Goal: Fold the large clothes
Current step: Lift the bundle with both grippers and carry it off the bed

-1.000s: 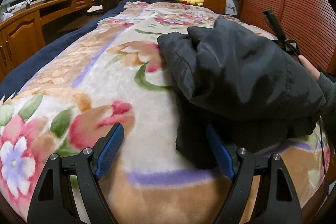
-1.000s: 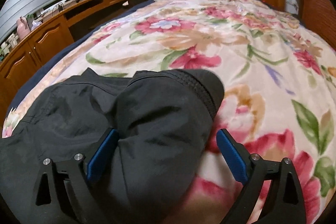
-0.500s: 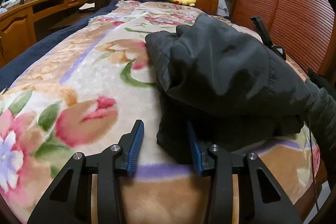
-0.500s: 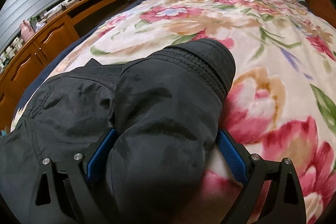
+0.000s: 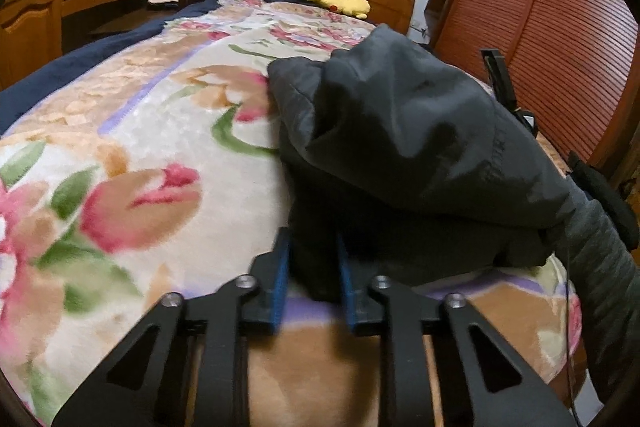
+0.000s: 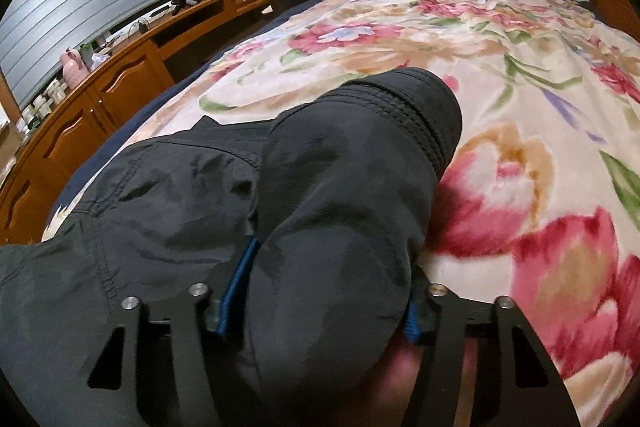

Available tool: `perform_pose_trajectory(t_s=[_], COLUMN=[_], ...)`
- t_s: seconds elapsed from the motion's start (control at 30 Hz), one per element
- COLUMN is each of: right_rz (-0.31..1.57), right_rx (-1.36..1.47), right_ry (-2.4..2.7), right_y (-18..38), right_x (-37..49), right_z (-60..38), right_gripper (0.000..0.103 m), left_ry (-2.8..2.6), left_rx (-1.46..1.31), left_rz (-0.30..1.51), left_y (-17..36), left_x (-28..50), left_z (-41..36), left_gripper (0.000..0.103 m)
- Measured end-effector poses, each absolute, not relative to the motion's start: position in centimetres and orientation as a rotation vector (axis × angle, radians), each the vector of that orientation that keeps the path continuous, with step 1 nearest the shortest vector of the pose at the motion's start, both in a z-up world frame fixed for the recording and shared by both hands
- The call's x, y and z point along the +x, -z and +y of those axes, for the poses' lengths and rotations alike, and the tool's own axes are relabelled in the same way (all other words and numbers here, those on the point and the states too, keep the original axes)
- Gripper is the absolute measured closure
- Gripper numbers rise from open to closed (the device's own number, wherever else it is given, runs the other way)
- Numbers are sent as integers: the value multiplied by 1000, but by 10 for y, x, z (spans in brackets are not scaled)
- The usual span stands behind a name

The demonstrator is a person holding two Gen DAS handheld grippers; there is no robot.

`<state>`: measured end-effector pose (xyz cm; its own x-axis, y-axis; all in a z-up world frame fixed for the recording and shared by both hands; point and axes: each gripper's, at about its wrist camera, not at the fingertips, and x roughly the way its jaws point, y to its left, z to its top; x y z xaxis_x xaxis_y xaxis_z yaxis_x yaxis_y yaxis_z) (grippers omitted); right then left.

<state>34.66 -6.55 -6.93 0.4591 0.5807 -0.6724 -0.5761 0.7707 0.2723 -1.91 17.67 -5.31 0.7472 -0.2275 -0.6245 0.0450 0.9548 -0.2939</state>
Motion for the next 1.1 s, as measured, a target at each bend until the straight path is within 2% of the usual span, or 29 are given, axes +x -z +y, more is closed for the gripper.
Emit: perform_pose_trajectory(t_s=[0.13, 0.33, 0.73, 1.1], right_rz=[805, 741, 635, 564], right_rx=[-37, -131, -274, -368], right_ry=[-690, -648, -698, -855], right_y=[62, 35, 0, -18], right_x=[343, 324, 276, 255], right_z=[-63, -47, 27, 191], right_gripper=[67, 80, 83, 85], left_ry=[153, 163, 60, -147], left_rx=[-264, -275, -251, -236], left_rz=[712, 637, 538, 477], left_y=[49, 26, 3, -6], left_x=[-17, -29, -51, -91], left_z=[174, 183, 249, 382], left_gripper=[96, 97, 98, 98])
